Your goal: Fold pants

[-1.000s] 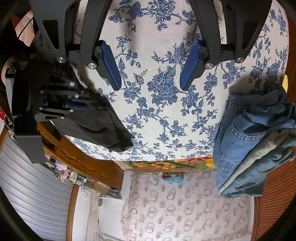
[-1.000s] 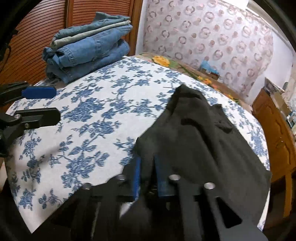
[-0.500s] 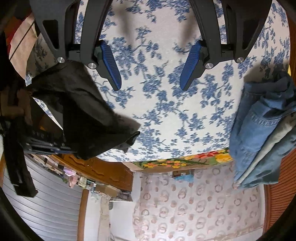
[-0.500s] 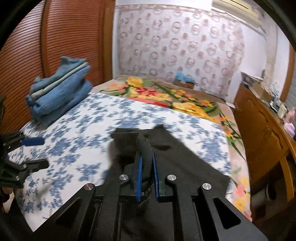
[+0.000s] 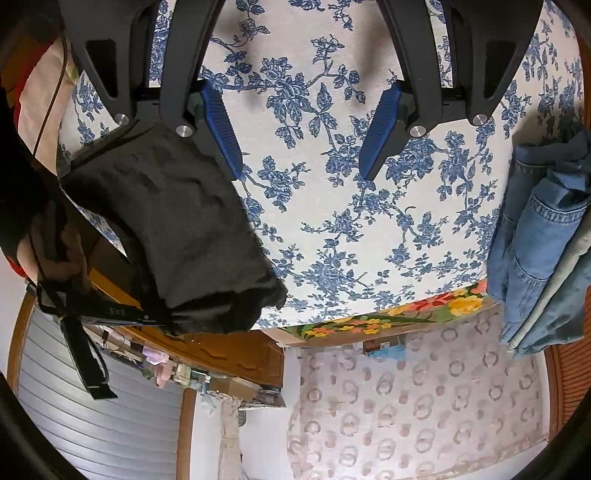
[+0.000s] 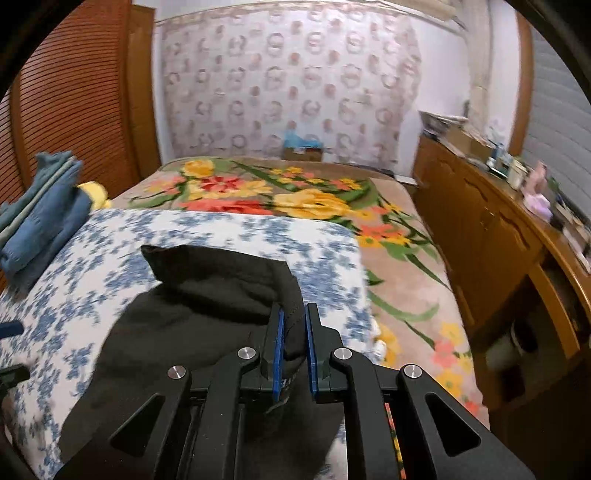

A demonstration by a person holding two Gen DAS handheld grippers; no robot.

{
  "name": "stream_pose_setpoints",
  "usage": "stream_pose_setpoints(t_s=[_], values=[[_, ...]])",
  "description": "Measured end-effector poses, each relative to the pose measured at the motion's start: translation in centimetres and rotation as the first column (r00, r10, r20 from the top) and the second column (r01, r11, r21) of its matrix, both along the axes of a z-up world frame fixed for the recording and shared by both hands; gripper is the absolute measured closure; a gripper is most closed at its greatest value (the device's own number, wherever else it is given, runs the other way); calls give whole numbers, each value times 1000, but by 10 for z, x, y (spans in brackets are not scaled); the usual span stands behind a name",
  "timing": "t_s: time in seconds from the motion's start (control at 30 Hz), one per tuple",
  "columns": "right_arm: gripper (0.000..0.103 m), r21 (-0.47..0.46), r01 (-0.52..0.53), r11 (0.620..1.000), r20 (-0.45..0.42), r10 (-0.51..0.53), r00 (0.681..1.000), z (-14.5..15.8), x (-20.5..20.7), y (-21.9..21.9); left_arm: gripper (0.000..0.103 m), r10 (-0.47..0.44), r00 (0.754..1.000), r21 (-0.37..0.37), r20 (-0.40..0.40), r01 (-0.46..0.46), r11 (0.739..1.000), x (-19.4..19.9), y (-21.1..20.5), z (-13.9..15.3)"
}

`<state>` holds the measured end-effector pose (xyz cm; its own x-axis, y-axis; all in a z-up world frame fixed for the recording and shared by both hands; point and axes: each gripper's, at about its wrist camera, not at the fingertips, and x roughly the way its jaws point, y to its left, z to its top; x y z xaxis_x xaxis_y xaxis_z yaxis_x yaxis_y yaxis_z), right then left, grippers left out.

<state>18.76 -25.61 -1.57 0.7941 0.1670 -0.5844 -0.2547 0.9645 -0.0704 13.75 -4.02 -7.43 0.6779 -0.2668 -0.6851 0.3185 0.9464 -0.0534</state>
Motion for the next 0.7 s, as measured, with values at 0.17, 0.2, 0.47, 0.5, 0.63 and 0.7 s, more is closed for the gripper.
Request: stream_pose_setpoints(t_s=[0.17,0.2,0.47,0.5,0.63,0.7], values=[[80,-21,68,997,10,-68,998,2,1,-3,37,-13,1000,1,-8,13,1000,3,-8,-1],[79,-21,71,997,9,-71,997,1,1,-1,37,-18,1000,3,-9,18,1000,3,-11,-1],[70,11,7,1000,-50,-7,999,-11,-4,7,37,-61,998,-3,-20,61,998,5,-32,-5],[69,1,5,1000,-60,-5,998,-15,-3,9,37,-63,998,-2,-24,63,998,5,-34,-8],[68,-30,-9,1000,-95,6,996,-25,8,11,37,-66,997,10,-43,66,998,9,-43,-15],[68,-48,-11,999,-121,5,993,-30,13,11,37,-75,996,15,-48,75,997,10,-48,-16]])
